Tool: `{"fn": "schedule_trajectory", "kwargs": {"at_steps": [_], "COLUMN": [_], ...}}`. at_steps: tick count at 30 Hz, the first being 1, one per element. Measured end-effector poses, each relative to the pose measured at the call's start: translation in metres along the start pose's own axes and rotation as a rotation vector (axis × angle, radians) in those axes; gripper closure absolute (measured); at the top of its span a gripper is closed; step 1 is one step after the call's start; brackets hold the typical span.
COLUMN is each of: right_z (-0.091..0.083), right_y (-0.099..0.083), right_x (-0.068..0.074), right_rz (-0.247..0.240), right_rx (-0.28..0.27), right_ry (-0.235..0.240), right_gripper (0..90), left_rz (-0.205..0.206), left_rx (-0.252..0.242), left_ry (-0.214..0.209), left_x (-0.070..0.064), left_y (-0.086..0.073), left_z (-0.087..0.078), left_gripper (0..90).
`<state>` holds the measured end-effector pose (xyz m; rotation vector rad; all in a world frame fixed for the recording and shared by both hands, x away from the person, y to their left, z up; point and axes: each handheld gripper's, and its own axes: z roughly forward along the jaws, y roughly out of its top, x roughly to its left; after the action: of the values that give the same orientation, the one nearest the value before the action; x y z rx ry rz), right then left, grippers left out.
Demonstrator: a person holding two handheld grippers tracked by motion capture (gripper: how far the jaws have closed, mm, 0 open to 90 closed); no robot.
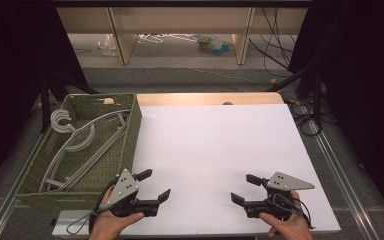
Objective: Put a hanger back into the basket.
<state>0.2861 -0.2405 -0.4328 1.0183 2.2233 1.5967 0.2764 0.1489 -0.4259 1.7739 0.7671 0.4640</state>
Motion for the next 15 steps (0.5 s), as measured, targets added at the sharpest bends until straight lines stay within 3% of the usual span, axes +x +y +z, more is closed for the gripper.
{"fn": "schedule_trajectory", "kwargs": {"at_steps": [2, 7, 10, 12, 15], "right_z": [-0.0037, -0.0029, -0.0018, -0.0018, -0.0019], "right_y": [0.0003, 0.0004, -0.0004, -0.0004, -0.0001], "right_x": [0.0001, -0.0001, -0.0012, -0.0019, -0.0024], "right_rz": [0.009, -0.004, -0.013, -0.017, -0.022], "right_rx": [0.022, 0.021, 0.024, 0.025, 0.022], "right_ry": [-0.017, -0.005, -0.016, -0.021, -0.022], "right_gripper": [16.4, 16.4, 16.4, 16.4, 16.4], "left_rz": [-0.004, 0.004, -0.014, 0.001, -0.016], "left_rx": [0.002, 0.002, -0.008, 0.0, -0.003], "left_ry": [-0.014, -0.011, -0.015, -0.011, -0.012], "left_x": [-0.0001, 0.0023, 0.0032, 0.005, 0.0047], "left_y": [-0.001, -0.0012, -0.0021, -0.0015, -0.0017], "left_z": [-0.0006, 0.0001, 0.001, -0.0002, -0.0001], "left_gripper": [17.7, 17.8, 17.8, 17.8, 17.8]}}
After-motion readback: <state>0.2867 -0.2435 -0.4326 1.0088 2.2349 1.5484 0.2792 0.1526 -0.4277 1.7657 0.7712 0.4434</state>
